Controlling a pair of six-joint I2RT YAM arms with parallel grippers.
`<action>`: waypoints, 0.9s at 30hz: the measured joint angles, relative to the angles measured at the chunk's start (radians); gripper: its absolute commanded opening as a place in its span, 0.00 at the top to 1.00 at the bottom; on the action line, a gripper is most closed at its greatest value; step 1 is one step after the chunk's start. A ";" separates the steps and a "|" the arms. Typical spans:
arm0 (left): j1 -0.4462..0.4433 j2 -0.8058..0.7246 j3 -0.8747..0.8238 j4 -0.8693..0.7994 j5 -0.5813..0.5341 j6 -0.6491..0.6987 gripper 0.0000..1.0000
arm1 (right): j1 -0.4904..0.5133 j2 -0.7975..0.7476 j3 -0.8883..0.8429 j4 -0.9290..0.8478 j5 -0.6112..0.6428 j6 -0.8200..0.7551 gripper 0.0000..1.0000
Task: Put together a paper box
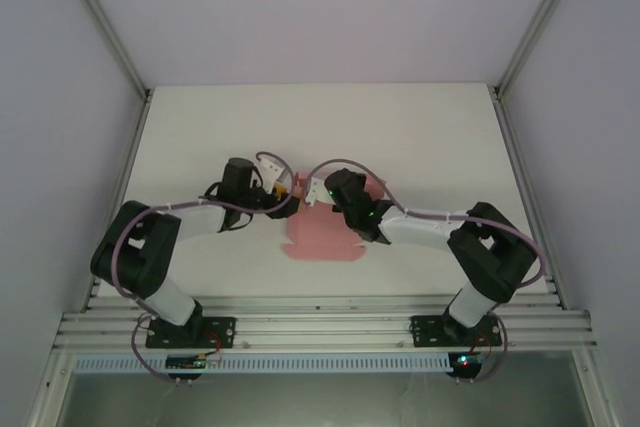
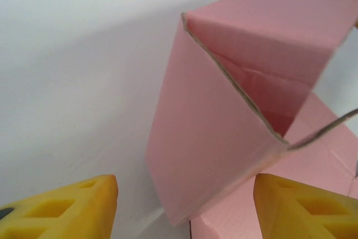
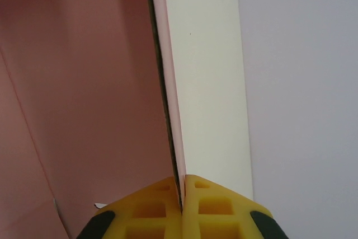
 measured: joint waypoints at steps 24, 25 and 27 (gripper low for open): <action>-0.078 0.052 -0.076 0.262 -0.109 -0.094 0.42 | 0.089 0.037 -0.019 0.045 0.169 0.014 1.00; -0.082 0.056 -0.074 0.266 -0.111 -0.094 0.43 | 0.089 0.037 -0.019 0.044 0.169 0.021 1.00; -0.089 0.061 -0.067 0.271 -0.118 -0.097 0.56 | 0.090 0.037 -0.019 0.042 0.169 0.034 1.00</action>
